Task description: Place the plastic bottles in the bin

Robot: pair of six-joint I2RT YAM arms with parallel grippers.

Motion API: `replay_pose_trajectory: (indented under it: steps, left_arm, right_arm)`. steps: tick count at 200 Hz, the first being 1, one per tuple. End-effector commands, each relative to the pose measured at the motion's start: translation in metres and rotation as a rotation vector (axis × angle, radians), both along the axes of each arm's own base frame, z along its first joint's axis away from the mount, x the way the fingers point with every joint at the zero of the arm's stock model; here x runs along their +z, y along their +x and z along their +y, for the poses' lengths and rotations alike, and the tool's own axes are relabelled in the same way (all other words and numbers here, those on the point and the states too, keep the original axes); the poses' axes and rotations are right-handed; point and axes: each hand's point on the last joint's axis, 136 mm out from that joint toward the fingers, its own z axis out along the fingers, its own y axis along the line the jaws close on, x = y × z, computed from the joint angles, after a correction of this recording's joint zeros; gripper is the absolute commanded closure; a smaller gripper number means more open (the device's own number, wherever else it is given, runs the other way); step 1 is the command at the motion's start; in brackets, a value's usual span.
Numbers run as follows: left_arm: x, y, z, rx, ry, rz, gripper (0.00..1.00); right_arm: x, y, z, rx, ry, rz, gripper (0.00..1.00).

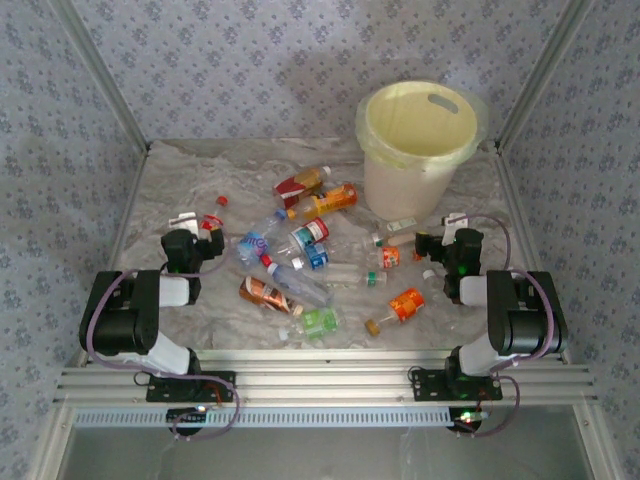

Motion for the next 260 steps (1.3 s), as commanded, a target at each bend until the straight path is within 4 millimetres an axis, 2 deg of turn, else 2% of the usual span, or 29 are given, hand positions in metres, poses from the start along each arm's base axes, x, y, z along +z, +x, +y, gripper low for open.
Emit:
replay_pose_trajectory:
  steps: [1,25,61,94,114,143,182,209,225,249,260]
  left_arm:
    - [0.014,0.009,0.004,0.013,0.017,-0.051,0.01]
    - [0.018,0.010,0.003,0.005,0.015,-0.048,0.00]
    - [0.031,0.007,0.002,0.010,0.032,-0.052,0.00]
    - [0.056,0.005,-0.007,0.001,0.079,-0.018,0.00]
    - [0.078,0.006,-0.022,-0.026,0.068,-0.029,0.00]
    - [0.105,0.006,-0.063,-0.139,-0.002,-0.046,0.00]
    - [0.134,-0.008,-0.141,-0.381,-0.061,-0.026,0.00]
    - [0.143,-0.028,-0.194,-0.577,-0.135,0.023,0.00]
    - [0.142,-0.039,-0.215,-0.665,-0.163,0.047,0.00]
    - [0.143,-0.052,-0.228,-0.733,-0.187,0.047,0.00]
    - [0.147,-0.059,-0.236,-0.791,-0.196,0.040,0.00]
  right_arm:
    - [0.014,0.011,0.000,0.004,0.009,-0.055,0.00]
    - [0.018,0.011,-0.002,-0.012,0.001,-0.056,0.00]
    - [0.036,0.004,-0.005,-0.037,-0.008,-0.072,0.00]
    - [0.057,-0.007,-0.002,-0.053,-0.028,-0.076,0.00]
    - [0.071,-0.015,-0.001,-0.076,-0.023,-0.060,0.00]
    - [0.087,-0.028,0.005,-0.103,0.049,-0.030,0.00]
    - [0.103,-0.053,0.028,-0.110,0.176,0.036,0.00]
    - [0.103,-0.084,0.012,-0.335,0.217,0.148,0.00]
    - [0.106,-0.095,0.021,-0.326,0.259,0.191,0.00]
    - [0.102,-0.108,0.041,-0.323,0.426,0.247,0.01]
    - [0.097,-0.113,0.049,-0.340,0.512,0.270,0.05]
